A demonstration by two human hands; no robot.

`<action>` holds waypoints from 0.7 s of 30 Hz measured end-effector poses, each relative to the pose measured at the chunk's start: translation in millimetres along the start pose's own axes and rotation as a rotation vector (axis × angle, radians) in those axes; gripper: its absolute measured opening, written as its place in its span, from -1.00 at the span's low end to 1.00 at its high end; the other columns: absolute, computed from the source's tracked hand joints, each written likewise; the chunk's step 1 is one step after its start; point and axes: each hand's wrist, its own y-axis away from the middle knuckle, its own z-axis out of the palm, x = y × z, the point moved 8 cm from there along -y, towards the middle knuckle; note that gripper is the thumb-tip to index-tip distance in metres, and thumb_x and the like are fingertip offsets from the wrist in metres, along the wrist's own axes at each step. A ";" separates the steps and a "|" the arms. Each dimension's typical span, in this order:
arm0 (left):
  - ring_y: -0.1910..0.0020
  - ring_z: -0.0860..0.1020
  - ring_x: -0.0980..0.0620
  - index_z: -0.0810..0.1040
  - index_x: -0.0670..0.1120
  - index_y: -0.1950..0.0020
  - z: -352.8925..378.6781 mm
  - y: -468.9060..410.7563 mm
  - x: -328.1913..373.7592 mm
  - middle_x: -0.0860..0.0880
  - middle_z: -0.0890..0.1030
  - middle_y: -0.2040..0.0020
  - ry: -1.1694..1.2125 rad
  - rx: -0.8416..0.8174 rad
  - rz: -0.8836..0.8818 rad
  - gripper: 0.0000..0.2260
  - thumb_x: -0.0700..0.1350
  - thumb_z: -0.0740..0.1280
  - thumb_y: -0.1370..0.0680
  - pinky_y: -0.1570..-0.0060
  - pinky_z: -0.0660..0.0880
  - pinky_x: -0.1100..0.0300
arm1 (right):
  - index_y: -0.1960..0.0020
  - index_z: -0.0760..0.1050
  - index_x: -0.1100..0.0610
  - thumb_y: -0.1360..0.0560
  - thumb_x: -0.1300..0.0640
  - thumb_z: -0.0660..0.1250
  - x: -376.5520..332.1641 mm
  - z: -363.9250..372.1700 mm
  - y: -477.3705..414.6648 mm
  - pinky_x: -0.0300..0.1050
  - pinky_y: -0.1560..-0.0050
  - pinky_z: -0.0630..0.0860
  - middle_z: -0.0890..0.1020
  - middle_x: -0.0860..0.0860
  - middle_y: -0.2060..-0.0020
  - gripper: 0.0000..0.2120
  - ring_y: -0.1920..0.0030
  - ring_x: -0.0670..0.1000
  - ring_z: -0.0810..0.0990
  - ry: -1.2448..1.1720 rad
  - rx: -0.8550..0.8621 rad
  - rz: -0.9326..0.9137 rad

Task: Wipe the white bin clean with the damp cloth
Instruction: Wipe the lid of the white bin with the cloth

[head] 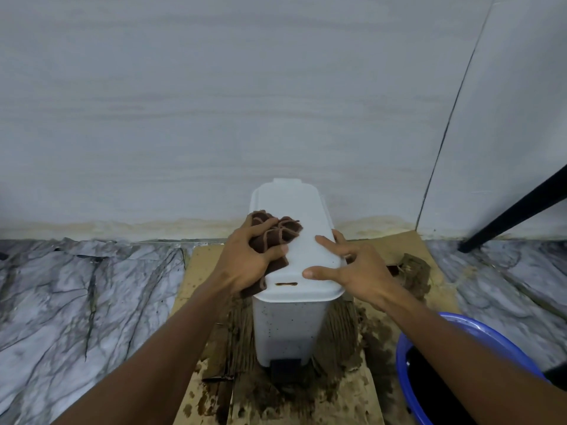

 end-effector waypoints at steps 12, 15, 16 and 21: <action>-0.61 -0.25 0.14 0.20 0.21 -0.60 -2.9 53.8 -20.4 0.18 -0.20 -0.65 -0.138 -0.017 0.098 -0.31 0.34 0.16 -0.48 -0.51 -0.20 0.02 | -0.36 0.47 -0.26 -0.32 -0.22 0.52 -3.7 16.9 5.2 -0.25 -0.37 0.24 0.21 -0.33 -0.39 -0.38 -0.41 -0.17 0.26 0.262 -0.169 -0.095; -0.62 -0.16 0.17 0.20 0.16 -0.61 -1.0 72.7 -15.5 0.21 -0.08 -0.65 -0.192 -0.095 0.174 -0.37 0.16 0.20 -0.53 -0.58 -0.11 -0.05 | -0.36 0.45 -0.29 -0.34 -0.29 0.47 -9.9 10.1 5.1 -0.03 -0.53 0.11 0.01 -0.25 -0.57 -0.40 -0.52 -0.11 0.09 0.466 -0.170 -0.165; -0.62 -0.17 0.18 0.19 0.16 -0.62 -2.0 77.6 -16.2 0.22 -0.09 -0.65 -0.240 -0.132 0.197 -0.39 0.11 0.21 -0.56 -0.58 -0.12 -0.03 | -0.36 0.45 -0.29 -0.35 -0.30 0.45 -10.9 10.3 5.9 0.00 -0.55 0.08 0.00 -0.25 -0.58 -0.40 -0.54 -0.11 0.06 0.517 -0.179 -0.190; -0.60 -0.23 0.22 0.15 0.17 -0.63 -5.3 87.6 -21.5 0.21 -0.11 -0.65 -0.453 -0.210 0.299 -0.46 0.11 0.20 -0.65 -0.51 -0.19 0.17 | -0.43 0.39 -0.22 -0.39 -0.23 0.45 -4.1 16.0 8.4 0.05 -0.57 0.10 0.08 -0.26 -0.56 -0.37 -0.56 -0.15 0.09 0.450 -0.266 -0.187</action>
